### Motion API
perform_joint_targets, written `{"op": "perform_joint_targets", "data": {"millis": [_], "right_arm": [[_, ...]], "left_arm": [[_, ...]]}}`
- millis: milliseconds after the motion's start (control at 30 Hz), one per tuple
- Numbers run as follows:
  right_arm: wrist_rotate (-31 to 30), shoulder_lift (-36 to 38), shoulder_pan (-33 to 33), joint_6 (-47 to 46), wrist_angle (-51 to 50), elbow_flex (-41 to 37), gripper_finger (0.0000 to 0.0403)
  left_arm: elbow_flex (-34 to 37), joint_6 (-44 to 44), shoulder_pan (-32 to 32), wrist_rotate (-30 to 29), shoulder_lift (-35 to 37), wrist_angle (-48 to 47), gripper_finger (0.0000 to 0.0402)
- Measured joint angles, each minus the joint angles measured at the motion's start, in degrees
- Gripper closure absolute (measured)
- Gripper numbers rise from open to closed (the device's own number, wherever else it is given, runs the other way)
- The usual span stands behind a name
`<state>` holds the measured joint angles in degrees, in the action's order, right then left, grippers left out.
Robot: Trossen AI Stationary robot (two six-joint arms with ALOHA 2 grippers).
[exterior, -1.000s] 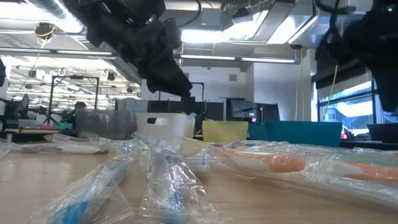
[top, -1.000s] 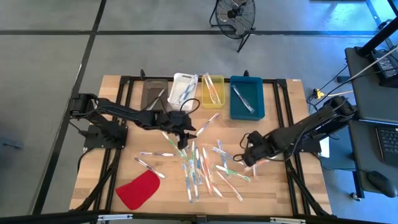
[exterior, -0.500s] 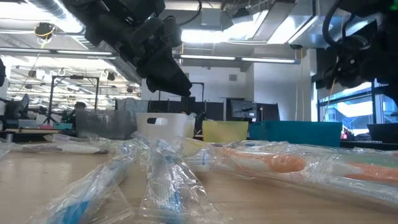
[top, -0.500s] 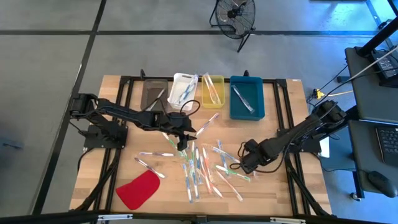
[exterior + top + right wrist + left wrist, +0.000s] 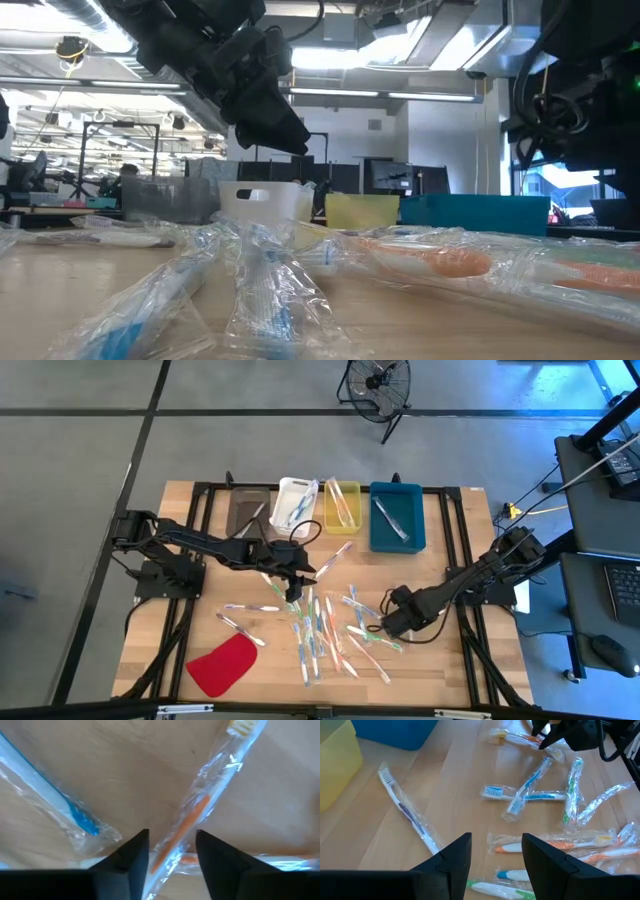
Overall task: Pick & Place Toothbrushes
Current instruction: Put the orange toothbrush into the yellow bin
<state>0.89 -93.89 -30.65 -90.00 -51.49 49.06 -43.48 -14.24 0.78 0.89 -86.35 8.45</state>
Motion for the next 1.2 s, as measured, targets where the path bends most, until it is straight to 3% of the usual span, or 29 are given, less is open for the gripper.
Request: {"op": "perform_joint_targets", "data": {"millis": [433, 700, 900, 1200], "right_arm": [[-3.2, 0.0, 0.0, -3.0, 0.3, 0.0, 0.0390], [-3.9, 0.2, 0.7, -2.3, -1.4, 0.0, 0.0368], [-3.9, 1.7, 1.0, 0.4, -1.9, 0.0, 0.0391], [-12.3, 8.6, 1.0, 0.5, -1.9, 0.0, 0.0376]], "left_arm": [[0.0, 0.0, 0.0, 0.0, 0.0, 0.0, 0.0233], [0.0, 0.0, 0.0, 0.0, 0.0, -1.1, 0.0233], [0.0, -1.1, 0.0, 0.0, 0.0, -2.2, 0.0233], [0.0, -1.6, 0.0, 0.0, 0.0, -6.0, 0.0233]]}}
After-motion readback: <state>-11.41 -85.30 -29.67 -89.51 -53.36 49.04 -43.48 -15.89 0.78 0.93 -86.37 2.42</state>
